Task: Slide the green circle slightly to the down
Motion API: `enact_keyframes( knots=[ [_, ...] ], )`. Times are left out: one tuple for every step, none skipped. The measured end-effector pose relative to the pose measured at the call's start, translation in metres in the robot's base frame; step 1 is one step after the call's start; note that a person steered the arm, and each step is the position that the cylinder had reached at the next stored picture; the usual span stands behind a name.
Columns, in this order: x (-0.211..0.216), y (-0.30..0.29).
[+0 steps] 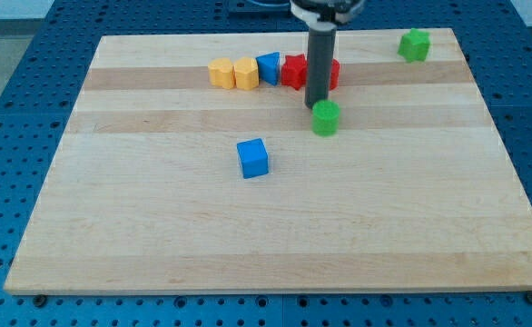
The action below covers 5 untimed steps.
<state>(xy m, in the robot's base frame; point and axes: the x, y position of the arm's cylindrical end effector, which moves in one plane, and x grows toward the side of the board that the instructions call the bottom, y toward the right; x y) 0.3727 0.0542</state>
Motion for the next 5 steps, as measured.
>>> enact_keyframes(
  knots=[
    [0.01, 0.0],
    [0.023, 0.008],
    [0.026, -0.02],
    [0.059, -0.037],
    [0.075, -0.035]
  ],
)
